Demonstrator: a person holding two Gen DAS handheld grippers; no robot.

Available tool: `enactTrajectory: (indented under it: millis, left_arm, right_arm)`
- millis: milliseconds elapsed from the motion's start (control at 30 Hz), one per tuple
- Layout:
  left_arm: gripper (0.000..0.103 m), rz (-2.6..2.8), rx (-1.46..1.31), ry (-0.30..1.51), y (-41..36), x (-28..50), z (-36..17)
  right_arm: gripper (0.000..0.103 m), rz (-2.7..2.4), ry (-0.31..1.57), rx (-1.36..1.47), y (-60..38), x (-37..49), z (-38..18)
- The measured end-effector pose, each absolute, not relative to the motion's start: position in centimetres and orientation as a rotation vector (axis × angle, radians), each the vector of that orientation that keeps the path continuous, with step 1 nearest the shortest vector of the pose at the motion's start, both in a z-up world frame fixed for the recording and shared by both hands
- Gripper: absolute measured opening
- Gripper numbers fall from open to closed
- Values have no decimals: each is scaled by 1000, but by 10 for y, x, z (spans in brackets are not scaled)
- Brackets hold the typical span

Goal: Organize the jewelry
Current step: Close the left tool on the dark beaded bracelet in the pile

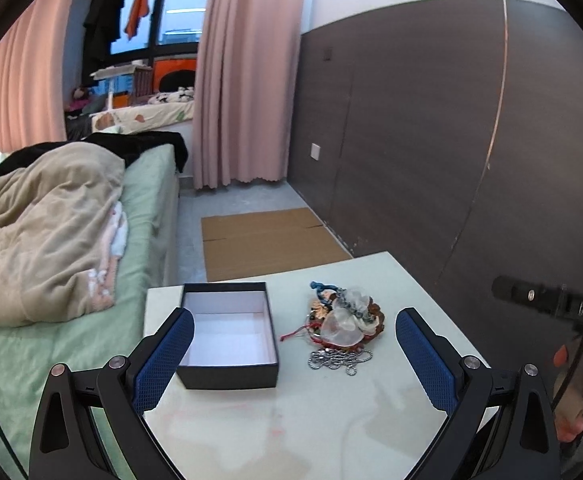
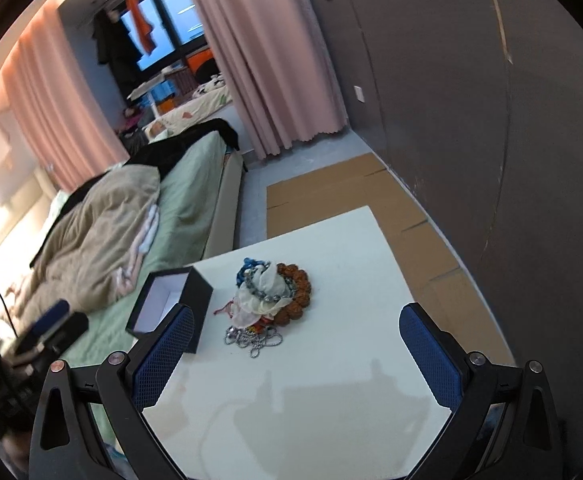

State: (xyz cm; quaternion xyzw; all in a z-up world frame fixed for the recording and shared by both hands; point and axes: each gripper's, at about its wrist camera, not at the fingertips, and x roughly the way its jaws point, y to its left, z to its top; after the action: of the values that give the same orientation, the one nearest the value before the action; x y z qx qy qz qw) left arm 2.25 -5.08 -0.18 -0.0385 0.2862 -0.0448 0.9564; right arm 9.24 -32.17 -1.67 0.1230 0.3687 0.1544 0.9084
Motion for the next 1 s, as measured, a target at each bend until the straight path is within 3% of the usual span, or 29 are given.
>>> enactTrajectory:
  millis: [167,667,833,1000]
  left_arm:
    - [96,-132,-56,608,-66,38,-10]
    - [57,-203,-98,735,-92,98,-38]
    - [56,-204,-90,753,-101,115,-47]
    - [48,-197,-66,796,-111,131,-59]
  right_arm:
    - [103,284,776,300,-333,104,-21]
    - [101,267,858,413,-347,138,-42]
    - [90,270,877,423,-348,148,-45]
    - [88,260,893,449,-353,158,-49]
